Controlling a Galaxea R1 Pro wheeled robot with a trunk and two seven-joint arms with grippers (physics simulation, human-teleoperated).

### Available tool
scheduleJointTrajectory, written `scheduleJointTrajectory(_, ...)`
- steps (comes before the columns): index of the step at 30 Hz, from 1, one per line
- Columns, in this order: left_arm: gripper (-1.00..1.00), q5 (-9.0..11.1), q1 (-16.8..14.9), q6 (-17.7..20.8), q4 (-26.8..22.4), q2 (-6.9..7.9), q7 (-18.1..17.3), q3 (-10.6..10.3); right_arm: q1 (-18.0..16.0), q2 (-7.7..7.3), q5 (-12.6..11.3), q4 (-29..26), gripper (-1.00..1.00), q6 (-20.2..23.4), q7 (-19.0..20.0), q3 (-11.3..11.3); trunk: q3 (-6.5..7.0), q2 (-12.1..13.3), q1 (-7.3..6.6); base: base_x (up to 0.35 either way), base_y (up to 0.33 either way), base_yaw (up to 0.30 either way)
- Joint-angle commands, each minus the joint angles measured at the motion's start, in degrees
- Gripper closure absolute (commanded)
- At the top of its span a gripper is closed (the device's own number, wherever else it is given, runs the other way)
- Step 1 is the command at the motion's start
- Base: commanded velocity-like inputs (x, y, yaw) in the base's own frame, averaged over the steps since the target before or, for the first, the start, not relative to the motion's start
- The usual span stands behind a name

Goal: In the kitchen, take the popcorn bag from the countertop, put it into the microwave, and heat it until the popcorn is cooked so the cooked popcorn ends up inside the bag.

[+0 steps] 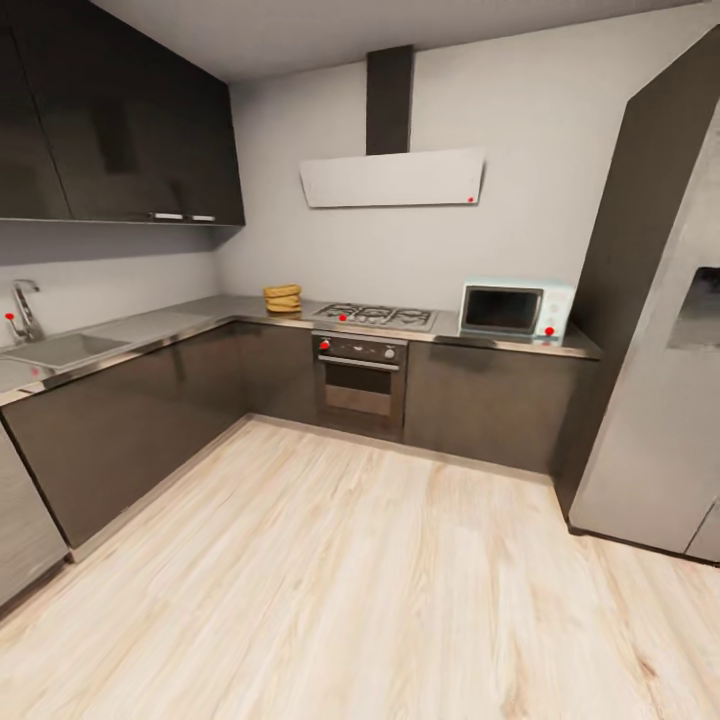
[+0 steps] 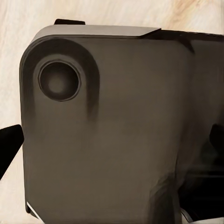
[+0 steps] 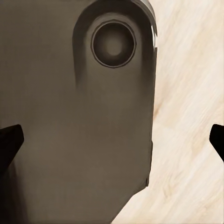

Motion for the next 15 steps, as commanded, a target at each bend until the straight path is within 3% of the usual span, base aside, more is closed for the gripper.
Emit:
scheduleJointTrajectory(1,-1.0,0.43,-0.01,-0.11,0.0,-0.01,0.04,0.03,-0.02,-0.01,-0.04,0.0,-1.0,-0.12,-0.05,-0.02,-0.05,-0.03,0.0,0.0,0.0,-0.244)
scheduleJointTrajectory(15,-1.0,0.43,-0.01,-0.17,-0.07,-0.01,0.04,0.03,-0.02,-0.08,-0.1,0.0,-1.0,-0.12,-0.05,-0.02,-0.05,-0.03,0.0,0.0,0.0,-0.244)
